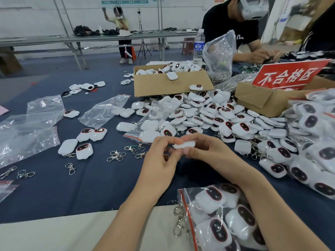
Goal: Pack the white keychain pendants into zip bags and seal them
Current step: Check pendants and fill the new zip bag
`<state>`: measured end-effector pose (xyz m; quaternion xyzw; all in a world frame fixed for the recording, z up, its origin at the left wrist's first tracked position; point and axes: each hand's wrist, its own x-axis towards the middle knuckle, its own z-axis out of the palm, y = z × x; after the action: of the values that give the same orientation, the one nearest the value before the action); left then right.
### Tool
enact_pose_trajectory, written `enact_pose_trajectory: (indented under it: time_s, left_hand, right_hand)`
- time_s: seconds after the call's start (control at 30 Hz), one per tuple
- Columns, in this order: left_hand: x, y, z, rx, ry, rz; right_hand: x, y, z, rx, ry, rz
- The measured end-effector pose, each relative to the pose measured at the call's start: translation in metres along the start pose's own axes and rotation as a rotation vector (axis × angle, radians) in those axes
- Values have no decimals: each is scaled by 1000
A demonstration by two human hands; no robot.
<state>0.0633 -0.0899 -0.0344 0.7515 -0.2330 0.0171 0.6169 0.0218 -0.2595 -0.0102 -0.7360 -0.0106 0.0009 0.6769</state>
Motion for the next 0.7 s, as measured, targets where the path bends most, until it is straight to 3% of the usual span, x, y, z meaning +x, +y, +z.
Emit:
enact_pose_trajectory:
  time_s: [0.7]
  left_hand:
    - [3,-3,-1,82,0,-19]
  right_hand:
    - [4,4,-1,192,-22,22]
